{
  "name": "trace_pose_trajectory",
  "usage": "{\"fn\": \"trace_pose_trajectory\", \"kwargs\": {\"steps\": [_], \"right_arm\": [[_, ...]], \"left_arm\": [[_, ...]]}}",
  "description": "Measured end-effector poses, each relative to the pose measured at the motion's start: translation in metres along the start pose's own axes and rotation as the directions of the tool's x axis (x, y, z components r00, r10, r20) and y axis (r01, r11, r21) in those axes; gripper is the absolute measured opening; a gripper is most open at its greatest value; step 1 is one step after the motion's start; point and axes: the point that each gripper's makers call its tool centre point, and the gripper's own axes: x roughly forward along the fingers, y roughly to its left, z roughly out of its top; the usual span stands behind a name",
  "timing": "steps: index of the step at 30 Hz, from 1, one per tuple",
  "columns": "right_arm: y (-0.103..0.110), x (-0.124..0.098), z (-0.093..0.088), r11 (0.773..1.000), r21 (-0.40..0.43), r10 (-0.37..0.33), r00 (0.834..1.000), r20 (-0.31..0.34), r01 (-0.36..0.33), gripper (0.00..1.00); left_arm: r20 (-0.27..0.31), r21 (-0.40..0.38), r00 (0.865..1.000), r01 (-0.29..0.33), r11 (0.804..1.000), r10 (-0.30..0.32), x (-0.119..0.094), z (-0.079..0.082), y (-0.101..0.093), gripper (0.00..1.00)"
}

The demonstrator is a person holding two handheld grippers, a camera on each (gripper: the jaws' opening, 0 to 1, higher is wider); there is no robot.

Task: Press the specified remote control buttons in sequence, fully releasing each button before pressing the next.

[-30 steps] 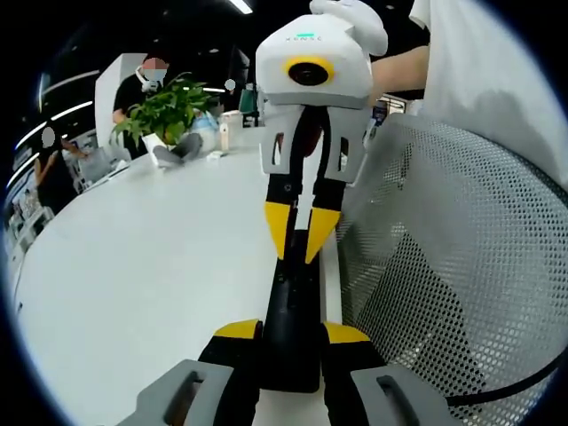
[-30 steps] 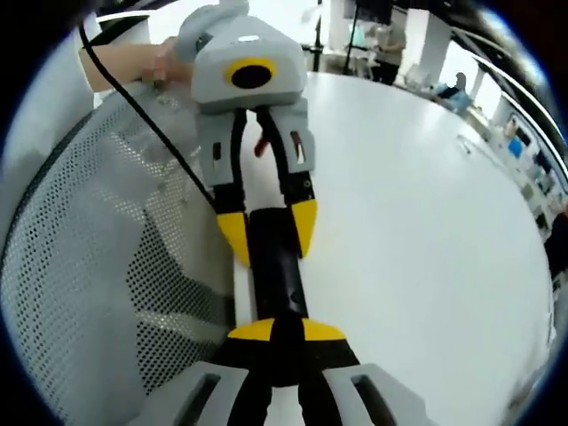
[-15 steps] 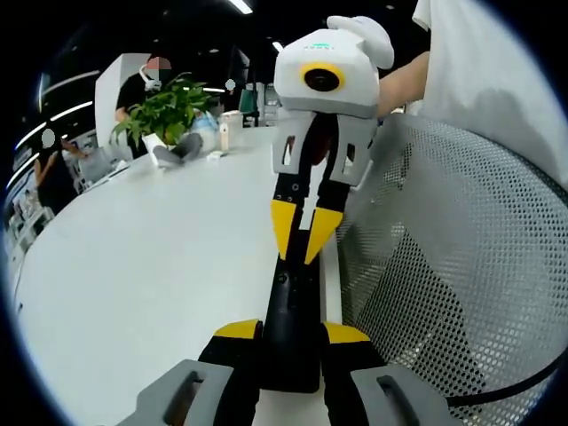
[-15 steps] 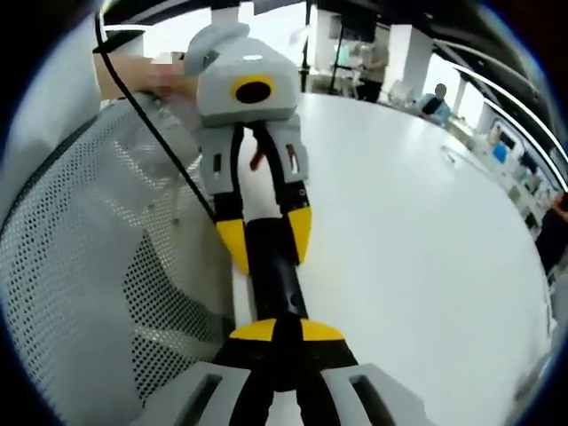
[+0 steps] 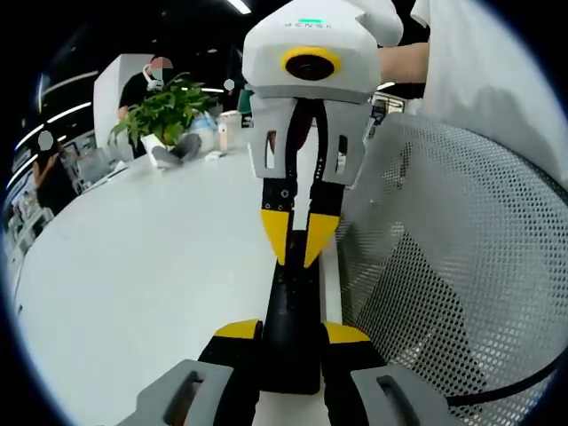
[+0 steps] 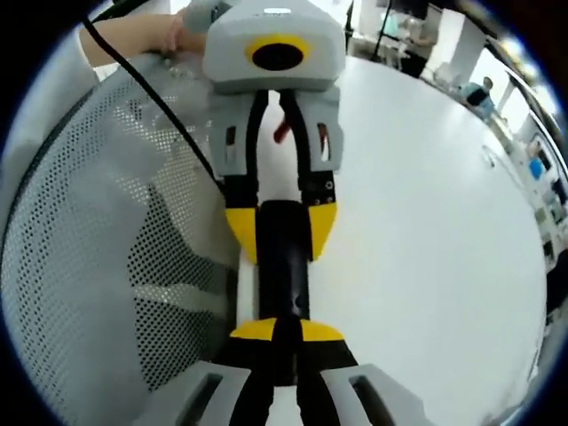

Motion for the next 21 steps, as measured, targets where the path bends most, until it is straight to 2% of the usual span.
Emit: {"fn": "trace_pose_trajectory", "kwargs": {"steps": [3, 9, 13, 17, 21], "right_arm": [[0.0004, -0.0006, -0.0015, 1.0, 0.029, 0.008, 1.0, 0.003, -0.008, 0.04], [0.0022, 0.0011, -0.0006, 1.0, -0.031, 0.0, 0.993, -0.12, -0.003, 0.04], [0.001, 0.0015, -0.0011, 1.0, -0.005, 0.018, 0.99, -0.141, -0.018, 0.04], [0.0008, -0.0003, -0.0027, 0.999, 0.03, 0.031, 0.993, -0.114, -0.028, 0.04], [0.0019, -0.0013, -0.0029, 0.999, 0.04, 0.006, 0.998, -0.058, -0.004, 0.04]], "left_arm": [[0.004, -0.002, 1.0, 0.0, 1.0, 0.0, 0.0009, 0.0002, 0.0001, 0.25], [0.012, -0.006, 1.0, 0.006, 1.0, -0.006, 0.0014, 0.002, -0.0005, 0.25], [0.022, -0.018, 1.0, 0.003, 1.0, -0.002, 0.0012, 0.0018, -0.0005, 0.25], [0.032, -0.029, 0.999, -0.002, 1.0, 0.003, 0.0013, 0.0022, -0.0005, 0.25], [0.03, -0.02, 1.0, -0.007, 1.0, 0.008, 0.0018, 0.0023, -0.0006, 0.25]]}}
